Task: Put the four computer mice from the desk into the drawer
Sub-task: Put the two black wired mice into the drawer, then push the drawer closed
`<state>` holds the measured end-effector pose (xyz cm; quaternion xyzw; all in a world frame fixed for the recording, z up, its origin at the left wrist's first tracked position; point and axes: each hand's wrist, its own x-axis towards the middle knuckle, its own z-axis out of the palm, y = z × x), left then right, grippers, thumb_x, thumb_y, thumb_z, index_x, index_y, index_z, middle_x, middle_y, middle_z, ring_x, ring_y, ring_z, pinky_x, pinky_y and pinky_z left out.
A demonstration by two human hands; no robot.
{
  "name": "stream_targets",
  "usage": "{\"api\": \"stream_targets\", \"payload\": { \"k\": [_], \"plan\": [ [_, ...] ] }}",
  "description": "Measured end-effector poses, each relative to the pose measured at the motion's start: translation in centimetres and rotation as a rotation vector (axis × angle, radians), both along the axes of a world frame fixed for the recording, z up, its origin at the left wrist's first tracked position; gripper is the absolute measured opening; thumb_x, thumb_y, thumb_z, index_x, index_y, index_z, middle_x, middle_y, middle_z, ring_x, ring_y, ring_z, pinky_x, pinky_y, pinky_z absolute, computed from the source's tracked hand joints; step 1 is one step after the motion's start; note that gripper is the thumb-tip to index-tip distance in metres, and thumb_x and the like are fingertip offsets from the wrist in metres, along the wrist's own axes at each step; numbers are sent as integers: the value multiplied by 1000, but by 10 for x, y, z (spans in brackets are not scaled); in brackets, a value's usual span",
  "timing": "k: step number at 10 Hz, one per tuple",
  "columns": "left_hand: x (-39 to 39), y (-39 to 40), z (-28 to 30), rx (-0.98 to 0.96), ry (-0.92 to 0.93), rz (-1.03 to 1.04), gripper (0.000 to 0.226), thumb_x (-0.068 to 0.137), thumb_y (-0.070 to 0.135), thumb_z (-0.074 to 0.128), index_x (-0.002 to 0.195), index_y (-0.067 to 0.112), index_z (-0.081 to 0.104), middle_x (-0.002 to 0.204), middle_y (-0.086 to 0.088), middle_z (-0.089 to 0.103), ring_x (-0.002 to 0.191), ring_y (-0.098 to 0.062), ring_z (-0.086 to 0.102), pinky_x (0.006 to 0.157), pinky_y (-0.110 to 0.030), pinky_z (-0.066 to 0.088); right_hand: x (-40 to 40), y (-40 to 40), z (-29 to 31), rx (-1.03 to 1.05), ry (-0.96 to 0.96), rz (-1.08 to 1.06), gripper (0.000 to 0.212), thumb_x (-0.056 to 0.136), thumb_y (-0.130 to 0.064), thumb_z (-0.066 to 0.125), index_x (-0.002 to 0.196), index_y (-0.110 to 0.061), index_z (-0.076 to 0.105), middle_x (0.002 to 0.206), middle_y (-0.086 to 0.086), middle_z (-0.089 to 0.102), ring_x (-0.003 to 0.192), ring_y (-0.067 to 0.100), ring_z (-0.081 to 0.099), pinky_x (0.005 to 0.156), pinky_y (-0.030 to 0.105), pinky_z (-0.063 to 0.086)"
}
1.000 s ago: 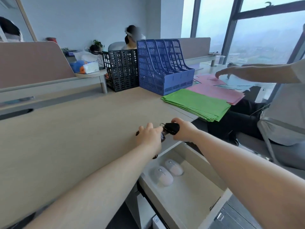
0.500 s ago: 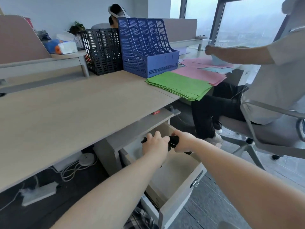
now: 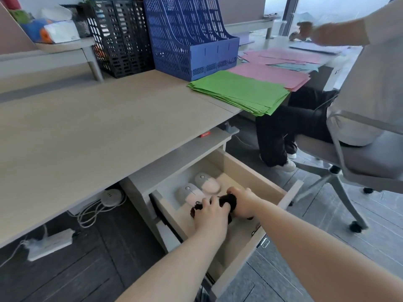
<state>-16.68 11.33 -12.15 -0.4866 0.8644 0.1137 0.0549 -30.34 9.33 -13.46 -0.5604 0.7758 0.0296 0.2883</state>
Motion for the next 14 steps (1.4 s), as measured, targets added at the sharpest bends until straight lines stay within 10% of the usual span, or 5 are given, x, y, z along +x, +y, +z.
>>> {"api": "stream_targets", "payload": {
  "k": [5,10,13,14],
  "plan": [
    [0,-10,-27,207,-120,-18,47,90,32,57,133,19,45,136,-13,33,127,-36,31,100,-46,42,-1,1,-10,30,-2,38,69,88,-25,58,148,-29,25,136,16,39,117,36,55,97,37,47],
    [14,-15,18,-116,-183,-71,40,91,32,55,129,19,50,135,-6,48,127,-28,41,97,-40,36,2,12,30,11,111,-3,42,88,-33,49,128,-21,48,125,9,58,111,30,56,92,43,52],
    [29,-13,90,-277,-77,-83,33,95,30,42,122,17,55,125,-10,53,117,-29,47,91,-41,40,-20,50,64,121,370,-534,78,84,-28,53,151,-25,12,157,22,10,140,45,20,110,60,29],
    [41,-19,113,-334,-8,-66,32,92,31,44,116,13,56,122,-10,53,115,-29,47,89,-41,39,-24,46,56,96,311,-428,62,87,-26,55,142,-5,35,142,22,43,130,38,44,108,44,39]
  ]
}}
